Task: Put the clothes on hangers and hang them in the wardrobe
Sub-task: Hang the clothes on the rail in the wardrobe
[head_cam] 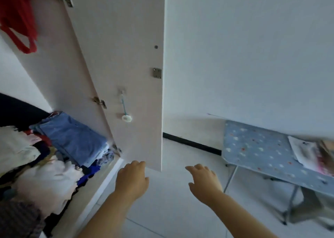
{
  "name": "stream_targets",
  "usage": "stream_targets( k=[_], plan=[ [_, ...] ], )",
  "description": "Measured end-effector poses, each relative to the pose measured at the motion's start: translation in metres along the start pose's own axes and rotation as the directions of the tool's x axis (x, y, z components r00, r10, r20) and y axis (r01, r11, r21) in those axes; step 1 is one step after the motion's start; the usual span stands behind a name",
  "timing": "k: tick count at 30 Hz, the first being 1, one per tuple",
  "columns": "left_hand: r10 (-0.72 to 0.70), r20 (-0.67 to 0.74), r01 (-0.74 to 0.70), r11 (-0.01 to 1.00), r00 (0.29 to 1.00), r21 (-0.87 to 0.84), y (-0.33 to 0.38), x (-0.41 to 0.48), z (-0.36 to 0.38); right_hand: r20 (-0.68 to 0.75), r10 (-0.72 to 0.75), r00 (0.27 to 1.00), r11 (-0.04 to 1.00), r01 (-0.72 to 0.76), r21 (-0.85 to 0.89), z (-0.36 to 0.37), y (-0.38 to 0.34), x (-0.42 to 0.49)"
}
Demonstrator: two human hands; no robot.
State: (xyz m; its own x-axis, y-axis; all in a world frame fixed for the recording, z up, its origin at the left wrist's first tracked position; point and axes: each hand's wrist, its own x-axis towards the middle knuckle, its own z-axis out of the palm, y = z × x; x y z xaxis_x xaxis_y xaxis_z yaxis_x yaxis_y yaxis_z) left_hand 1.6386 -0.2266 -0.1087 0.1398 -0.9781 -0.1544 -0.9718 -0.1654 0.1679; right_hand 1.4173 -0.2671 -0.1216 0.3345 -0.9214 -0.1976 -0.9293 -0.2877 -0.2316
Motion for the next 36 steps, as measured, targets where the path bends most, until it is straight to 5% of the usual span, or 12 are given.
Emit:
stream_targets(
  k=[7, 15, 25, 36],
  plan=[
    [0.451, 0.181, -0.466, 0.884, 0.874, 0.044, 0.130, -0.029, 0.037, -0.024, 0.500, 0.866, 0.860, -0.494, 0.127, 0.024, 0.085, -0.169],
    [0.799, 0.323, -0.841, 0.541, 0.507, -0.019, 0.272, -0.137, 0.084, 0.003, 0.873, 0.488, 0.471, -0.843, 0.262, 0.058, 0.126, -0.379],
    [0.903, 0.417, -0.989, 0.138, 0.106, -0.047, 0.439, -0.332, 0.136, 0.046, 0.997, 0.054, 0.031, -0.910, 0.413, 0.097, 0.151, -0.613],
    [0.904, 0.421, -0.997, -0.056, -0.075, -0.057, 0.599, -0.493, 0.179, 0.069, 0.992, -0.101, -0.122, -0.863, 0.491, 0.118, 0.243, -0.785]
  ],
)
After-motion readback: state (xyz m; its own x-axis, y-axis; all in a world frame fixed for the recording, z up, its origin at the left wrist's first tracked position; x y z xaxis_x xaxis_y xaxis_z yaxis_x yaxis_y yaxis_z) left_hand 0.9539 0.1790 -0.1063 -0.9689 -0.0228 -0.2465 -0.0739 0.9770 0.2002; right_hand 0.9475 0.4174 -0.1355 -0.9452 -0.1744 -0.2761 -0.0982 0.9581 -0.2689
